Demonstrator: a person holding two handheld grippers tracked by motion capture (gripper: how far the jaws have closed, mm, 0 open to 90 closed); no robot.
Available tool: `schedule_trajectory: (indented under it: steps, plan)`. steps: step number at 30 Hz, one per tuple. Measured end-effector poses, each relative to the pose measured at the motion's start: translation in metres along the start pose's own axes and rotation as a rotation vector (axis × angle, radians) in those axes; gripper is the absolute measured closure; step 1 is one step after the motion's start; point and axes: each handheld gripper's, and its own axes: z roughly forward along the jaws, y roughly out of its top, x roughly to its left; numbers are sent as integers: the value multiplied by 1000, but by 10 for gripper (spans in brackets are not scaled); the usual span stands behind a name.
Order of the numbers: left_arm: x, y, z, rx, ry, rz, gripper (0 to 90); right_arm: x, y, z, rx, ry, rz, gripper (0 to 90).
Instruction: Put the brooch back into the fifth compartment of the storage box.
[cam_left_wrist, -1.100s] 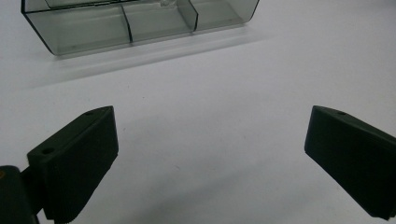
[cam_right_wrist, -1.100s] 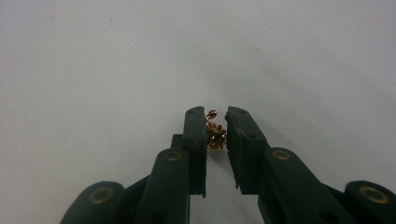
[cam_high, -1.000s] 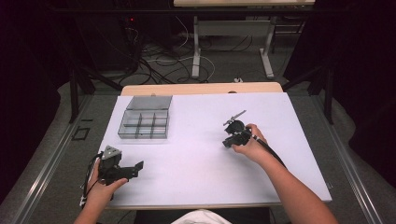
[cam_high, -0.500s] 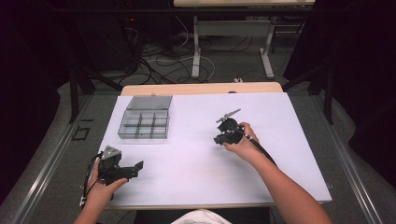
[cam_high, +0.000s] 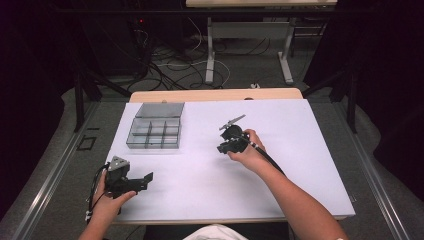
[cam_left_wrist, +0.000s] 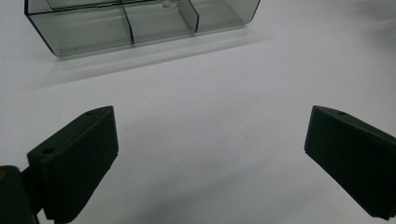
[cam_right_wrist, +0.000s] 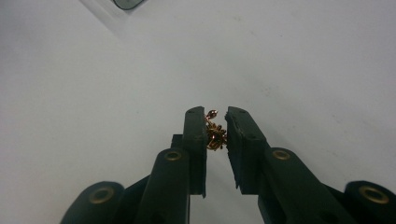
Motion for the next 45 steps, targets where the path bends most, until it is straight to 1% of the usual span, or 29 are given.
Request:
schedule_trajectory:
  steps: [1, 2, 3, 4, 6, 7, 8, 11, 13, 15, 16, 17, 18, 19, 21, 24, 25, 26, 27, 28, 29, 32, 33, 37, 40, 42, 43, 44, 45]
  plan:
    - [0, 0, 0, 0, 0, 0, 27, 1, 1, 2, -19, -6, -4, 784]
    - [0, 0, 0, 1, 0, 1, 27, 2, 2, 2, -21, 7, -5, 783]
    - [-1, -1, 1, -16, 5, -6, 27, 4, 4, 2, -5, 2, -2, 783]
    - [0, -1, 1, -16, 5, -6, 27, 4, 5, 2, -5, 15, -13, 783]
    - [0, 0, 1, -16, 4, -6, 27, 7, 7, 4, -23, 15, -13, 784]
    - [0, 0, 1, -16, 4, -6, 27, 8, 8, 4, -17, 15, -8, 783]
    - [0, 0, 1, -16, 5, -5, 27, 9, 9, 5, -29, 20, -17, 784]
    - [0, -1, 1, -17, 6, -5, 28, 13, 12, 7, -29, 21, -12, 783]
    - [0, -1, 1, -16, 5, -4, 27, 15, 13, 10, -44, 25, -14, 784]
    - [0, -1, 1, -16, 4, -5, 27, 17, 15, 11, -40, 30, -19, 784]
    - [0, -1, 1, -16, 5, -5, 27, 18, 15, 14, -76, 33, -7, 783]
    - [0, -1, 1, -16, 5, -5, 27, 19, 17, 12, -41, 38, -12, 784]
    - [0, -1, 1, -16, 5, -5, 27, 20, 18, 14, -76, 39, -5, 783]
    - [0, 0, 1, -17, 5, -4, 27, 21, 20, 14, -54, 39, -9, 784]
    - [0, 0, 1, -16, 4, -4, 27, 24, 22, 15, -62, 38, -2, 784]
    - [0, 0, 1, -17, 4, -3, 27, 27, 26, 17, -64, 46, -20, 784]
    - [0, 0, 1, -17, 5, -4, 27, 28, 27, 19, -91, 50, -10, 783]
    - [0, 0, 1, -18, 5, -4, 27, 29, 29, 18, -74, 49, -19, 784]
    - [0, 0, 1, -17, 5, -5, 27, 30, 30, 22, -114, 56, -29, 783]
    - [0, 0, 1, -18, 5, -4, 27, 32, 32, 20, -81, 54, -19, 784]
    - [0, 0, 1, -18, 4, -4, 27, 33, 33, 22, -117, 56, -14, 784]
    - [0, 0, 1, -17, 3, -3, 27, 36, 37, 23, -105, 61, -16, 784]
    - [0, 0, 1, -19, 3, -4, 27, 38, 37, 25, -129, 61, -7, 784]
    - [0, 0, 1, -21, 3, -6, 27, 42, 41, 28, -148, 70, -17, 784]
    - [1, 0, 0, -22, 2, -3, 27, 45, 44, 29, -170, 76, -10, 784]
    - [1, 0, 0, -23, 1, -5, 27, 45, 46, 29, -161, 79, -18, 784]
    - [1, 1, -1, -19, 2, -4, 27, 46, 47, 29, -172, 79, -3, 784]
    - [2, 1, -2, -15, 0, -4, 27, 46, 48, 31, -185, 84, -9, 784]
    - [2, 1, -2, -12, 0, -1, 27, 47, 49, 31, -182, 87, -4, 784]
